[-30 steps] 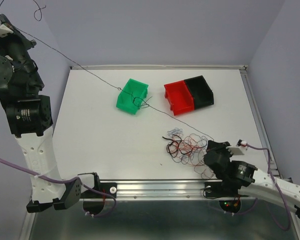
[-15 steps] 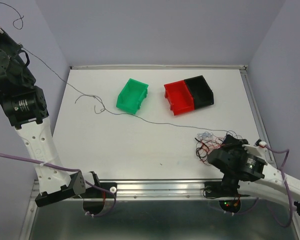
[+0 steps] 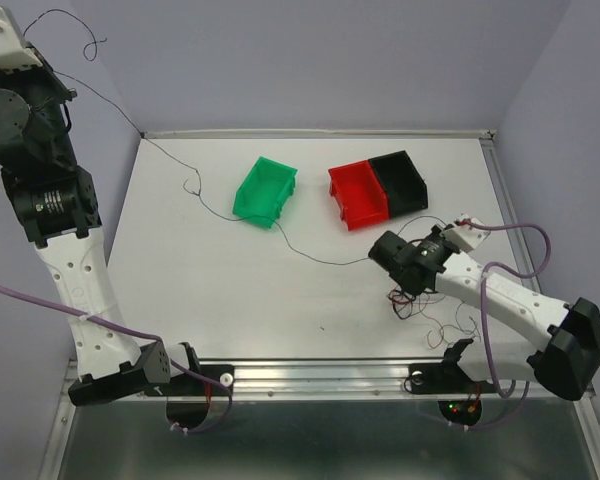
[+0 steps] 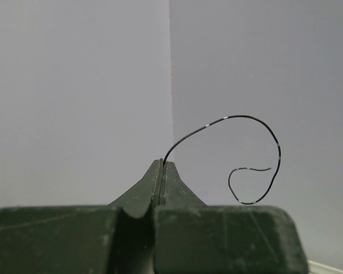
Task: Untangle the cables
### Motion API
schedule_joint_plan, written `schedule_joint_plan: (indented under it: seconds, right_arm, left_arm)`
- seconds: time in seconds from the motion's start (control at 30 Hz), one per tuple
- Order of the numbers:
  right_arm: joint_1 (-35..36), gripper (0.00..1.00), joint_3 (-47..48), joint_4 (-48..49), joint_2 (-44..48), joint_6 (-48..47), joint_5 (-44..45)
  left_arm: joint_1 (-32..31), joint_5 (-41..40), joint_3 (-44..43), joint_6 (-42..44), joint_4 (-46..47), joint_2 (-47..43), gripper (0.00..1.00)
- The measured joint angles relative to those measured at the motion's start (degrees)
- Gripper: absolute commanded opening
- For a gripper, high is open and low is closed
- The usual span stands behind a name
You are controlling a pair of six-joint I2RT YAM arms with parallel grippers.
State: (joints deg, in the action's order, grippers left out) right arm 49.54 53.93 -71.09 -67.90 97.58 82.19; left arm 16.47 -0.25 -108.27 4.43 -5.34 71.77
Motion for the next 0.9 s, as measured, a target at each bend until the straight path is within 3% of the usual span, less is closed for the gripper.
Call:
schedule_joint_plan:
  seconds: [0.1,0.23,0.3,0.37,0.47,0.6,0.73,0.9]
  right_arm:
    - [-7.72,0.01,1.84,0.31,-3.87,-2.1,0.09]
    - [-12.09,0.01,3.39,1.62,-6.27,-7.17,0.07]
    - [-13.62,0.01,4.59,4.42,-7.76,-13.05,-0.26]
    - [-15.06,0.01,4.7,12.13,-7.74,-24.96,-3.15]
    - [-21.53,0.01,-2.29,34.25,-0.66,-44.0,-17.73]
    - [-32.72,0.01,-6.47,48.02,9.51,-57.18,-31.74]
    - [-44.52,0.01,-6.54,56.13,9.73,-61.48,-46.95]
    - [-72.35,0.01,-13.46,62.03,7.32,-57.35,-67.98]
  left_arm:
    - [0.0,-2.23,-0.15,0.5,0.11,0.85,0.0]
    - [0.0,-4.79,0.22,1.6,0.46,1.46,0.0]
    - [0.0,-5.03,1.18,2.05,1.2,1.11,0.0]
    - [0.0,-5.01,2.58,2.32,2.08,0.44,0.0]
    - [0.0,-4.74,4.09,2.43,2.64,-0.76,0.0]
    - [0.0,-4.28,4.42,2.43,3.13,-1.75,0.0]
    - [-0.02,-5.77,4.22,2.89,3.87,-1.86,0.0]
    - [0.22,-14.14,1.55,3.28,3.85,1.05,0.0]
